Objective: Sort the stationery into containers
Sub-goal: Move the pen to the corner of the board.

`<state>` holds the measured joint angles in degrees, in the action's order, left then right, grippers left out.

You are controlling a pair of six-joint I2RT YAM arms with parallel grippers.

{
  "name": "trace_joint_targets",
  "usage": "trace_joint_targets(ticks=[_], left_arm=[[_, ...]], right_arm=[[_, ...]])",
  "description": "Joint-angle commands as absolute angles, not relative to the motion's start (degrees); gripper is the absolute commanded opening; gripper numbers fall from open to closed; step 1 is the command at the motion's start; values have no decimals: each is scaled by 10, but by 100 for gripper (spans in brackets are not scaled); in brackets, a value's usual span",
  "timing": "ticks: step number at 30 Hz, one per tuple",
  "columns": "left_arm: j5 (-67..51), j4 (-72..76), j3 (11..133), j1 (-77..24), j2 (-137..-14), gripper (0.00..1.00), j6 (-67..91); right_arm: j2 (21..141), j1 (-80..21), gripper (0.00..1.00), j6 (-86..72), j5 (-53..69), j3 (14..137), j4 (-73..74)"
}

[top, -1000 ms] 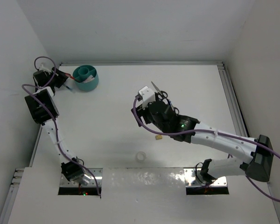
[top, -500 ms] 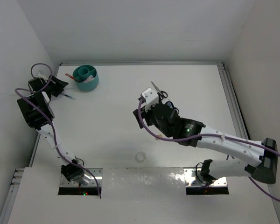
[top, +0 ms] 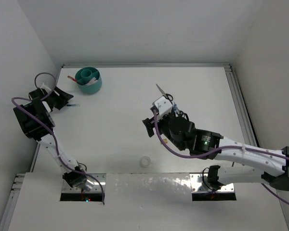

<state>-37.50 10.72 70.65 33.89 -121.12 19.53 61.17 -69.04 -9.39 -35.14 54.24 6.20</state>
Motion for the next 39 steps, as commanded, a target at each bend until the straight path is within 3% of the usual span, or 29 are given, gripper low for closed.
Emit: trace_joint_targets(ticks=[1, 11, 23, 30, 39], left_arm=[[-374, 56, 672, 356, -1186, 57, 155], [-400, -48, 688, 359, -1132, 57, 23], [-348, -314, 796, 321, -1109, 60, -603], [-267, -298, 826, 274, -1143, 60, -644], [-254, -408, 859, 263, -1168, 60, -773]], right_arm=[[592, -711, 72, -79, -388, 541, 42], [582, -744, 72, -55, -394, 529, 34], [607, -744, 74, -37, -340, 528, 67], [595, -744, 76, -48, -343, 501, 62], [621, -742, 77, -36, -339, 515, 55]])
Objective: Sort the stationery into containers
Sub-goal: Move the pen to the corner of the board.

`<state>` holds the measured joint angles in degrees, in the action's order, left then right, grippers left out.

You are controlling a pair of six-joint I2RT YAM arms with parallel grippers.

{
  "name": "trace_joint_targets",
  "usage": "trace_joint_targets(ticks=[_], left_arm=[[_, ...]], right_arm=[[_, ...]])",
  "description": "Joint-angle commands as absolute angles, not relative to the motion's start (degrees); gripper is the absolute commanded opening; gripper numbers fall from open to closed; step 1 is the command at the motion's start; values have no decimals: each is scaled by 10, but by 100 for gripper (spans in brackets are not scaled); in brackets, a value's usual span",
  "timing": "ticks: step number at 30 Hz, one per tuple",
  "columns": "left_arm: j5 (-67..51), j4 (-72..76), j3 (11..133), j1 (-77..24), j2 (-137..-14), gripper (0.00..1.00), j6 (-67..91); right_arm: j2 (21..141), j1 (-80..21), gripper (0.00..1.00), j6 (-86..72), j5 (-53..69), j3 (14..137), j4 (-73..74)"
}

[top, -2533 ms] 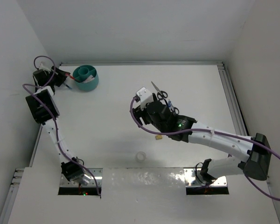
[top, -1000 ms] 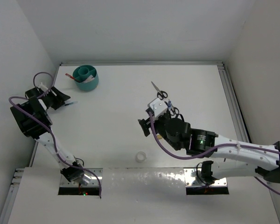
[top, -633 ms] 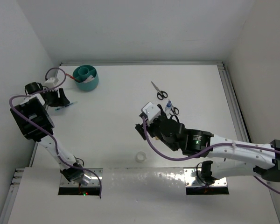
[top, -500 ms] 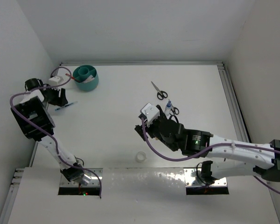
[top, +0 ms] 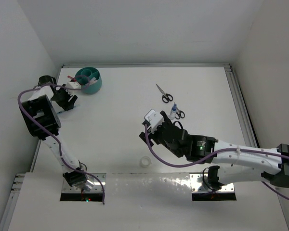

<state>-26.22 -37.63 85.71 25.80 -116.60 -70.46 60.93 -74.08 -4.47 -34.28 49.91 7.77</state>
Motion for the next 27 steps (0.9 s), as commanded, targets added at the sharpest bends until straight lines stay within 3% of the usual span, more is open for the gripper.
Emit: trace_joint_targets(ticks=[1, 13, 27], left_arm=[[-247, -405, 860, 261, -1172, 59, -774], [-207, -340, 831, 235, -1170, 49, -730], [-185, -403, 808, 239, -1188, 18, -769]], right_arm=[[625, -741, 77, -28, -338, 520, 55], [679, -739, 77, -14, -319, 574, 69], [662, -742, 77, -10, -336, 571, 62]])
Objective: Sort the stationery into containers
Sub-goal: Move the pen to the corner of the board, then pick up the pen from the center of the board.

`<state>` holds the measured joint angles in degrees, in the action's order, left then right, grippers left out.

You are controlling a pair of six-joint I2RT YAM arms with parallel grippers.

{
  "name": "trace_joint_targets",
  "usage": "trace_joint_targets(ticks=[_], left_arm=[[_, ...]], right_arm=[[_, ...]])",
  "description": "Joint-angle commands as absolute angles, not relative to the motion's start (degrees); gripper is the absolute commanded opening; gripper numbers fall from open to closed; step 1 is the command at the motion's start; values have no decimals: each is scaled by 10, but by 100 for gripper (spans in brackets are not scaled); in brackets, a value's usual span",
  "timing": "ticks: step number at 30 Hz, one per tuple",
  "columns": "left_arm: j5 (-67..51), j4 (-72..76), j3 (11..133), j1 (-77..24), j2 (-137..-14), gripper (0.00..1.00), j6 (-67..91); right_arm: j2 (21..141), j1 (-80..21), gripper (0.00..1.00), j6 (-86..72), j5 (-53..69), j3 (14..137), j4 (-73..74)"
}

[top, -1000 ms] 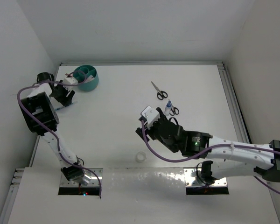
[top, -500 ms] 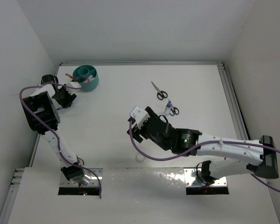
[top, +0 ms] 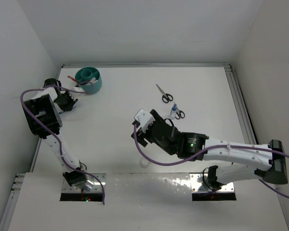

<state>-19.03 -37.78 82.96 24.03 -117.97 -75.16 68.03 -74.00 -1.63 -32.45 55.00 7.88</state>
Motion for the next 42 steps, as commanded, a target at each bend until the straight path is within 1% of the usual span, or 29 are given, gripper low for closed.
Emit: trace_joint_targets(ticks=[1, 4, 7, 9, 11, 15, 17, 19, 22, 23, 24, 25, 30, 35, 37, 42], left_arm=[[-184, -394, 799, 239, -1187, 13, -766], [-185, -388, 795, 239, -1184, 0, -755], [-227, -393, 802, 248, -1163, 0, -731], [-285, -402, 806, 257, -1137, 0, -720], [-318, -420, 806, 260, -1117, 0, -714], [-371, -428, 770, 260, -1057, 0, -723], [-387, -453, 765, 261, -1047, 0, -754], [-429, -529, 775, 270, -1045, 0, -794], [-520, -651, 819, 300, -1056, 0, -897], [-580, -720, 849, 307, -1068, 0, -921], [-615, -755, 864, 312, -1074, 0, -954], [-682, -754, 882, 319, -1079, 0, -946], [-854, -754, 935, 306, -1099, 0, -968], [-931, -752, 980, 271, -1145, 0, -1027], [-931, -753, 1021, 261, -1178, 0, -1027], [-928, -754, 1072, 261, -1223, 0, -1025]], right_arm=[[661, -741, 77, -9, -341, 571, 61], [656, -742, 77, -5, -347, 570, 55], [649, -742, 77, -4, -352, 565, 48], [644, -743, 77, -4, -354, 558, 45], [641, -742, 77, -5, -357, 554, 41], [631, -742, 77, -6, -358, 548, 38], [629, -742, 77, -6, -357, 549, 36], [627, -742, 77, -4, -354, 550, 34], [627, -742, 77, -4, -352, 554, 33], [628, -743, 77, -4, -351, 554, 33], [628, -743, 77, -4, -349, 554, 31], [632, -743, 77, -4, -348, 555, 30], [657, -741, 78, 23, -346, 577, 38], [701, -736, 80, 38, -350, 618, 55], [714, -729, 80, 40, -347, 634, 61], [760, -714, 80, 40, -330, 671, 70]])
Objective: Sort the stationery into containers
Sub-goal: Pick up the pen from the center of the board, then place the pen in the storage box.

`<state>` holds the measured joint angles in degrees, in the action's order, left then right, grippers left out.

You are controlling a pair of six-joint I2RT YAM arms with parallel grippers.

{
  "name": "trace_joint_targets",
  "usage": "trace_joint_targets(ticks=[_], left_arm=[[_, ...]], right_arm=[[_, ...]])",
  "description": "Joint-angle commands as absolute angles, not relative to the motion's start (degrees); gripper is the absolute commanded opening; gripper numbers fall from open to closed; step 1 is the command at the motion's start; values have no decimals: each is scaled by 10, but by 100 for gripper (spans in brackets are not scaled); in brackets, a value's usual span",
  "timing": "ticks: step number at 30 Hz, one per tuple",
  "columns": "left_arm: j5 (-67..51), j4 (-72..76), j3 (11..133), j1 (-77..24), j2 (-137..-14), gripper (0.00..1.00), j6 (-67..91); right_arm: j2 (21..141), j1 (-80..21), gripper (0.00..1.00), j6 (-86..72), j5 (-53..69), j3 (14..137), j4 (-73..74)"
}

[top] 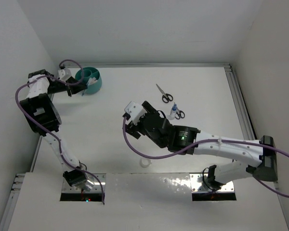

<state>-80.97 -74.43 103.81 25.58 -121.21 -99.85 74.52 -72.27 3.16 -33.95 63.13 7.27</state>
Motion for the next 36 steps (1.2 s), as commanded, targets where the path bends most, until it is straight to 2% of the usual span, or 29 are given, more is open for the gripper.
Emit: trace_joint_targets(ticks=[1, 13, 15, 16, 17, 18, 19, 21, 24, 26, 32, 36], left_arm=[[-927, -754, 1093, 262, -1235, 0, -1005], [-824, -751, 1093, 236, -1191, 0, -896], [-802, -723, 1088, 233, -1173, 0, -808], [-783, -632, 1079, 232, -1162, 0, -742], [-758, -550, 1058, 229, -1145, 0, -544], [-648, -428, 957, 218, -1081, 0, -408], [-567, -139, 879, 211, -1035, 0, -283], [-531, 71, 727, 211, -938, 0, -232], [-550, 3, 800, 207, -970, 0, -197], [-542, 24, 814, 207, -988, 0, -136], [-499, 198, 802, 208, -1009, 0, -31], [-485, 376, 760, 201, -1038, 0, 34]], right_arm=[[767, -712, 80, 42, -330, 682, 73], [781, -704, 80, 43, -293, 692, 64], [776, -703, 80, 40, -290, 688, 62], [775, -703, 80, 40, -291, 686, 59], [773, -703, 80, 38, -291, 685, 55], [772, -704, 80, 36, -290, 682, 52], [769, -704, 79, 36, -290, 679, 46], [769, -709, 79, 33, -289, 680, 42], [762, -720, 79, 34, -303, 665, 25], [752, -725, 79, 34, -305, 648, 12], [741, -730, 79, 30, -315, 639, 11], [747, -729, 80, 32, -316, 639, 8]])
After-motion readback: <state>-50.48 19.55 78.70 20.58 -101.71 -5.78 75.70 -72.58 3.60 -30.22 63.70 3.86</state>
